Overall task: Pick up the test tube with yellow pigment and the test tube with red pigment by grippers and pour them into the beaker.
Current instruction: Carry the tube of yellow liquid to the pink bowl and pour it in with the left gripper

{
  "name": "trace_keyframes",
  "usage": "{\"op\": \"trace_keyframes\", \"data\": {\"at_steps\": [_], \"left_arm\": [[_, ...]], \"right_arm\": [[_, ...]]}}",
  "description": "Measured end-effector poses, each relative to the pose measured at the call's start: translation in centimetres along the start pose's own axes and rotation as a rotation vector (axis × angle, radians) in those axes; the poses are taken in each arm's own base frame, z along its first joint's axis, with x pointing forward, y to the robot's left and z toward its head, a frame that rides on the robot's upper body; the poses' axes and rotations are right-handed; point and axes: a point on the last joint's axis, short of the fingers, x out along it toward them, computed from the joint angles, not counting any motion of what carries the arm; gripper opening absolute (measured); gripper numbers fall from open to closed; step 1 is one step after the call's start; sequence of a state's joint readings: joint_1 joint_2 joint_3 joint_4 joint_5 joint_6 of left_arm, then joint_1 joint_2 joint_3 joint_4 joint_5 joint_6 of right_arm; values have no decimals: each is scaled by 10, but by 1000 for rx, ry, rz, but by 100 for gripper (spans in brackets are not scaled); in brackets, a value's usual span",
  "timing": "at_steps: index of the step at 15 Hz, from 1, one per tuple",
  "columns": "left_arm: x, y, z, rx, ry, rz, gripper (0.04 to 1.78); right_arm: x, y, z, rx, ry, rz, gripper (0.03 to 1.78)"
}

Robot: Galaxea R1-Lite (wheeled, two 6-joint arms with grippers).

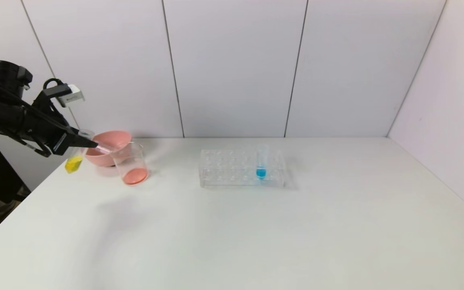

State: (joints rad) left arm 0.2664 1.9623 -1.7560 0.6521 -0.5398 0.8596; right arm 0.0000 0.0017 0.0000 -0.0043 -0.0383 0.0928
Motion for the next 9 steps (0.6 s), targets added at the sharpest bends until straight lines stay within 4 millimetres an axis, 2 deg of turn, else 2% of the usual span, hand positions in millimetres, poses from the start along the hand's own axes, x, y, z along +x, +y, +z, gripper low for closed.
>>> {"op": "trace_keyframes", "data": {"at_steps": [3, 6, 9], "left_arm": [[2, 3, 13, 54, 89, -24, 45], [17, 0, 18, 161, 201, -3, 45], [30, -4, 27, 237, 241, 29, 45]], "right_arm": [[0, 0, 0, 0, 0, 0, 171], [0, 0, 0, 0, 0, 0, 171], [0, 0, 0, 0, 0, 0, 171]]}}
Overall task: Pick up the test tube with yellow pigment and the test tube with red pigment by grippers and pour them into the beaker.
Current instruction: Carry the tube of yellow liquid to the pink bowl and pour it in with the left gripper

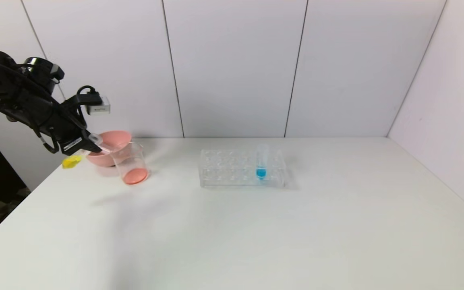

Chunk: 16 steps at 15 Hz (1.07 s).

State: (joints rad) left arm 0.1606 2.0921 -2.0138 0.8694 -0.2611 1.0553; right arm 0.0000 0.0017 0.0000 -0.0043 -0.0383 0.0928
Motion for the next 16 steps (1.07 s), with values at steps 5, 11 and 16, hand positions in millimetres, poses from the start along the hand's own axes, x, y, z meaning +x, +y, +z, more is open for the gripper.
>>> {"op": "trace_keyframes", "data": {"at_steps": [5, 11, 16], "left_arm": [[12, -7, 22, 90, 42, 51, 45], [19, -19, 41, 172, 140, 110, 45], [20, -28, 52, 209, 207, 147, 45]], "right_arm": [[0, 0, 0, 0, 0, 0, 171], [0, 0, 0, 0, 0, 0, 171], [0, 0, 0, 0, 0, 0, 171]]}}
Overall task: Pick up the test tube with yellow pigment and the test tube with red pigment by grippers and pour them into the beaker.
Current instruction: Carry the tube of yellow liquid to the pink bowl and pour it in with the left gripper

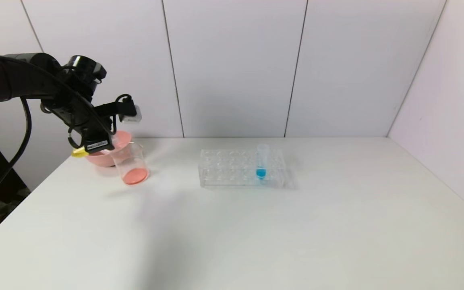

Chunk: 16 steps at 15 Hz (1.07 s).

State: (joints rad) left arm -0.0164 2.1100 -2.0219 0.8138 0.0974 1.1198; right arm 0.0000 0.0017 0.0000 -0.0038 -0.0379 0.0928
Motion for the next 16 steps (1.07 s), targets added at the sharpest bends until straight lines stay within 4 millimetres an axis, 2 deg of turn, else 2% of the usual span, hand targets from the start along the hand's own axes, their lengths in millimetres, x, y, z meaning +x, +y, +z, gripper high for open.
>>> {"op": "trace_keyframes", "data": {"at_steps": [16], "left_arm": [[5, -18, 22, 101, 250, 66, 45]], "right_arm": [[0, 0, 0, 0, 0, 0, 171]]}}
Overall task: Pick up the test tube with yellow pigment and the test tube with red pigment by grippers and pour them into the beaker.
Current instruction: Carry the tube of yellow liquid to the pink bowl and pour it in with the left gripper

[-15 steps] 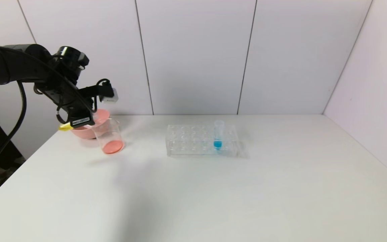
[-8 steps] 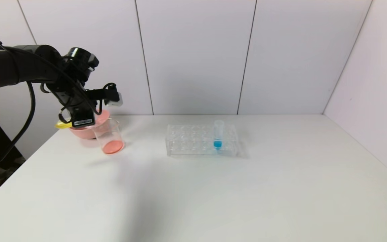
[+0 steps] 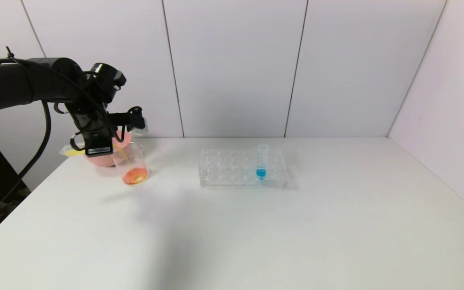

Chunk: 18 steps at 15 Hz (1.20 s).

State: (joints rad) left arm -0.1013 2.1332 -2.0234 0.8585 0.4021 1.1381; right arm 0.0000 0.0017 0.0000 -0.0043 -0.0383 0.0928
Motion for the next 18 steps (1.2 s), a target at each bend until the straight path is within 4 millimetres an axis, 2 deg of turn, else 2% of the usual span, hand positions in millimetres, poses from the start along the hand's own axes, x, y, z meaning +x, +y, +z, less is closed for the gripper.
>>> {"op": "trace_keyframes", "data": {"at_steps": [12, 18], "left_arm": [[-1, -11, 14, 61, 158, 47, 45], [-5, -15, 23, 81, 145, 53, 45]], "right_arm": [[0, 0, 0, 0, 0, 0, 171], [0, 0, 0, 0, 0, 0, 171]]}}
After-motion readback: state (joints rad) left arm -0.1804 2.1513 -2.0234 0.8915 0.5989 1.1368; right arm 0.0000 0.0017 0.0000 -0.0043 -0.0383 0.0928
